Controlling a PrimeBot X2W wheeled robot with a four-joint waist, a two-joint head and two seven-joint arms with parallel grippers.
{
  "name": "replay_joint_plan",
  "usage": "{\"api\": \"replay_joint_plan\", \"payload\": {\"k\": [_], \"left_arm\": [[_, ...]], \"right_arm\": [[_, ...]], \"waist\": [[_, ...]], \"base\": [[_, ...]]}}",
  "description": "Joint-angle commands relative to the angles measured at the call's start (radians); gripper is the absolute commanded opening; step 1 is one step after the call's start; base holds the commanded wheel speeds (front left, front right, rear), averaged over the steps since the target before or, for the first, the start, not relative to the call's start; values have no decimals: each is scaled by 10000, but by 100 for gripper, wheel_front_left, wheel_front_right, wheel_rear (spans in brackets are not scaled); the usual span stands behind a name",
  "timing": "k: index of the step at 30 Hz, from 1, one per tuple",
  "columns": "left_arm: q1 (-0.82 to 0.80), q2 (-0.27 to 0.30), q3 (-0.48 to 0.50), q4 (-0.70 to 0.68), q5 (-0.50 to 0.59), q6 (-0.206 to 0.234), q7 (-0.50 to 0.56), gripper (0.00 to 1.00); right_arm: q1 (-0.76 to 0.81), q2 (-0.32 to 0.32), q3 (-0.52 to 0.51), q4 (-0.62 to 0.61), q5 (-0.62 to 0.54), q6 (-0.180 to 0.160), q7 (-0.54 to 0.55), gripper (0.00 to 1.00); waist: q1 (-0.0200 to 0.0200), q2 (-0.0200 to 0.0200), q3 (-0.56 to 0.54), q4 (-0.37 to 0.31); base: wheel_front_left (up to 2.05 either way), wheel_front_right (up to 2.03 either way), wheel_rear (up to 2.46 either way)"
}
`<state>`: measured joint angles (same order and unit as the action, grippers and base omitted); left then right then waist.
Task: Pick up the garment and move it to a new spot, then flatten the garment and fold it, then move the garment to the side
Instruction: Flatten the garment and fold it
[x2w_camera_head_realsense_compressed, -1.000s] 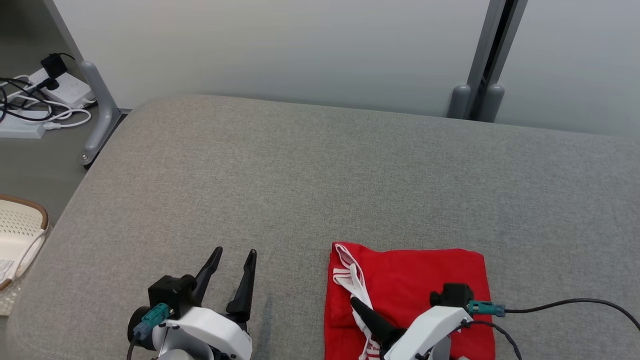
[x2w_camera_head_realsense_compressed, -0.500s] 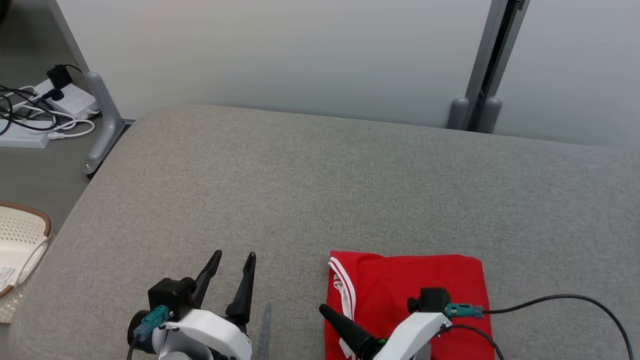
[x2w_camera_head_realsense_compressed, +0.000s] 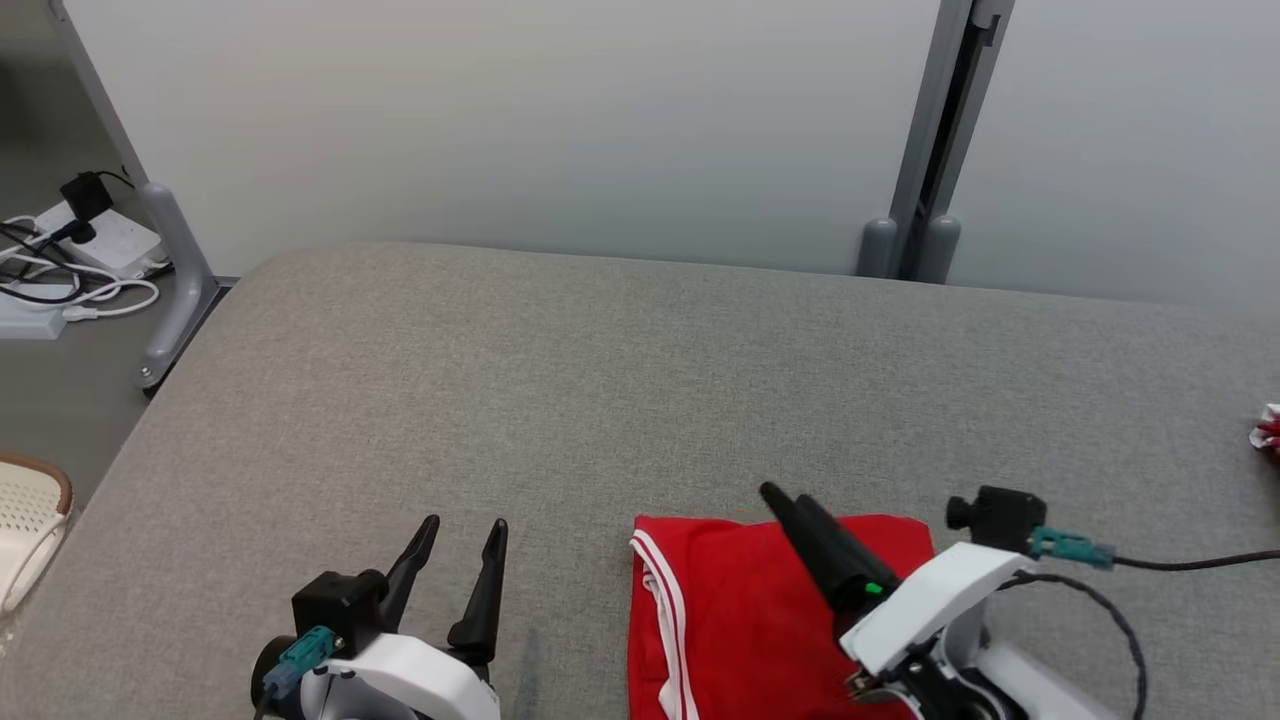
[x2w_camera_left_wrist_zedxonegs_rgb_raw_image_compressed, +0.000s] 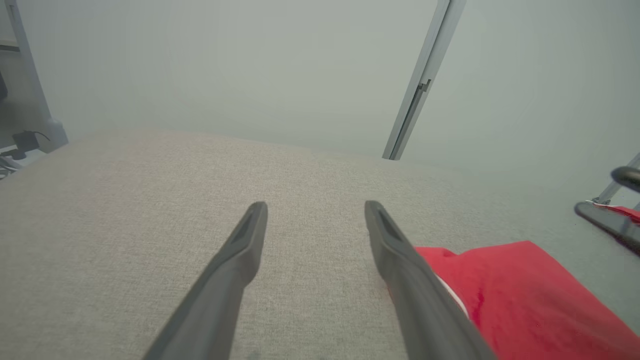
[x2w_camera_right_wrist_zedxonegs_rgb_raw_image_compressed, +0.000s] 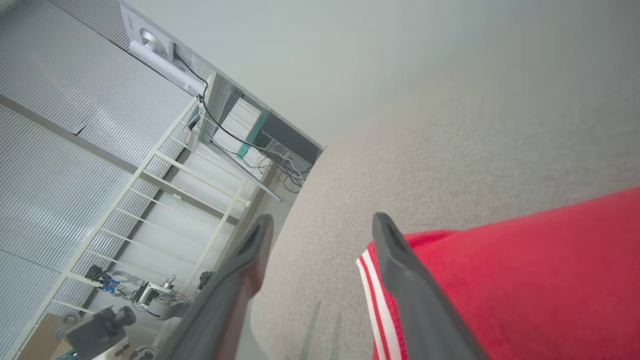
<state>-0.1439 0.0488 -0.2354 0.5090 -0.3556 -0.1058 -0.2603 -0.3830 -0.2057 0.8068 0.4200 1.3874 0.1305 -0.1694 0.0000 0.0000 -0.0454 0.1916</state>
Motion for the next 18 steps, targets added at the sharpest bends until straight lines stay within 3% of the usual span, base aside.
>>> {"api": "replay_joint_plan", "payload": {"k": [1,4,9,12,15,17,18], "left_arm": [[88,43,53,-49,58,-37,-49,100],[111,43,33,-97,57,-42,-49,100],[120,47,-83,-208,-132,-46,-49,100],[137,46,-168,-272,-272,-6,-49,100],[136,44,-287,-318,-387,28,-49,100],[161,43,-378,-372,-506,51,-49,100],[161,43,-378,-372,-506,51,-49,100]], "right_arm": [[-114,-290,-185,-79,-129,4,-168,100],[-142,-836,-556,-136,-549,4,-449,100],[-155,-1733,-1287,396,-2992,4,-920,100],[281,-1732,-2468,343,-4369,4,-963,100],[1004,-1808,-3630,130,-6510,2,-962,100],[1537,-1507,-4532,-131,-7801,2,-966,100],[1537,-1507,-4532,-131,-7801,2,-966,100]], "waist": [[0,0,-46,-116],[0,0,-67,-264],[0,0,-40,-493],[0,0,-2,-602],[0,0,47,-665],[0,0,80,-700],[0,0,80,-700]], "base": [[0,0,0],[0,0,0],[0,0,0],[0,0,0],[0,0,0],[0,0,0],[0,0,0]]}}
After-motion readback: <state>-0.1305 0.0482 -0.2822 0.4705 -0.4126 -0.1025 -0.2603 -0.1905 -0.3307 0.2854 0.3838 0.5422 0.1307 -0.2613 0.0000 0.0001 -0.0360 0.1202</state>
